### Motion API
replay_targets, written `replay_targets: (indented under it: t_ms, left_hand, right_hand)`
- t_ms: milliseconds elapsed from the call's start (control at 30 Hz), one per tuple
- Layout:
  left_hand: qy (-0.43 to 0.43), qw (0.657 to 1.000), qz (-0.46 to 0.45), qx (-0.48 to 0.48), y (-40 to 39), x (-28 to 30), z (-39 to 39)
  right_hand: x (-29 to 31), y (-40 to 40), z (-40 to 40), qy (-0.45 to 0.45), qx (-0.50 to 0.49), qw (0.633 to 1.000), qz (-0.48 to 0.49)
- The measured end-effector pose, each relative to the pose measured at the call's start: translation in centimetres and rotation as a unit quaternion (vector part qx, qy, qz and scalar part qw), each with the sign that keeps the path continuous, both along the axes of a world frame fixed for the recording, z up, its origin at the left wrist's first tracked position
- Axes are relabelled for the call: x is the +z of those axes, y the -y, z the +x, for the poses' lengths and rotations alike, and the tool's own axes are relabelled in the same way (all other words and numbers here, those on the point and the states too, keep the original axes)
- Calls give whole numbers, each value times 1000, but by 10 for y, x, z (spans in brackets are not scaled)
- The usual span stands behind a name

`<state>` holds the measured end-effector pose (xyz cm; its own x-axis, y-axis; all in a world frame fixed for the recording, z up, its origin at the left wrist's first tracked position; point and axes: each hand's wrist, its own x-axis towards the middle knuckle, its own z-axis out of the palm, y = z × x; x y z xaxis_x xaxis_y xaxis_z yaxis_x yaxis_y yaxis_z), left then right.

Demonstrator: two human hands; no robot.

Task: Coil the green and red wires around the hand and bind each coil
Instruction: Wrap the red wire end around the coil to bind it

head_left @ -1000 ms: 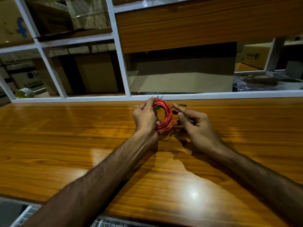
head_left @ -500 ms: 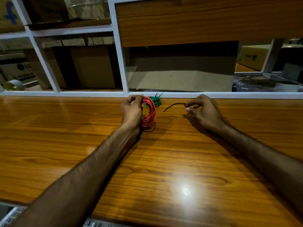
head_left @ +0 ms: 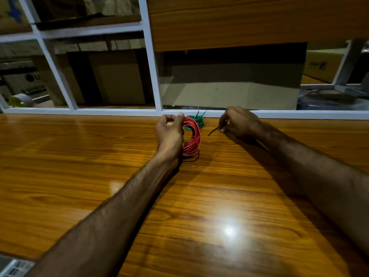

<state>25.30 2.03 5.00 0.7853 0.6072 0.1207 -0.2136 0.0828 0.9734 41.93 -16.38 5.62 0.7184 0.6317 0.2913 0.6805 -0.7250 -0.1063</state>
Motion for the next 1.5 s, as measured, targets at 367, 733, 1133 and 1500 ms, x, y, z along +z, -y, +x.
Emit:
replay_targets:
  t_ms: [367, 733, 1133, 1500]
  left_hand:
    - [6, 1000, -17, -5, 3, 0, 1]
    - [7, 999, -40, -13, 2, -1, 1]
    - [2, 999, -41, 8, 5, 1, 1]
    - [6, 1000, -13, -1, 12, -3, -1]
  right_hand:
    - [-3, -5, 12, 3, 2, 999, -43]
    - [3, -25, 13, -22, -4, 998, -62]
    - [21, -1, -78, -362, 35, 835, 412]
    - [22, 34, -148, -515, 94, 658, 541]
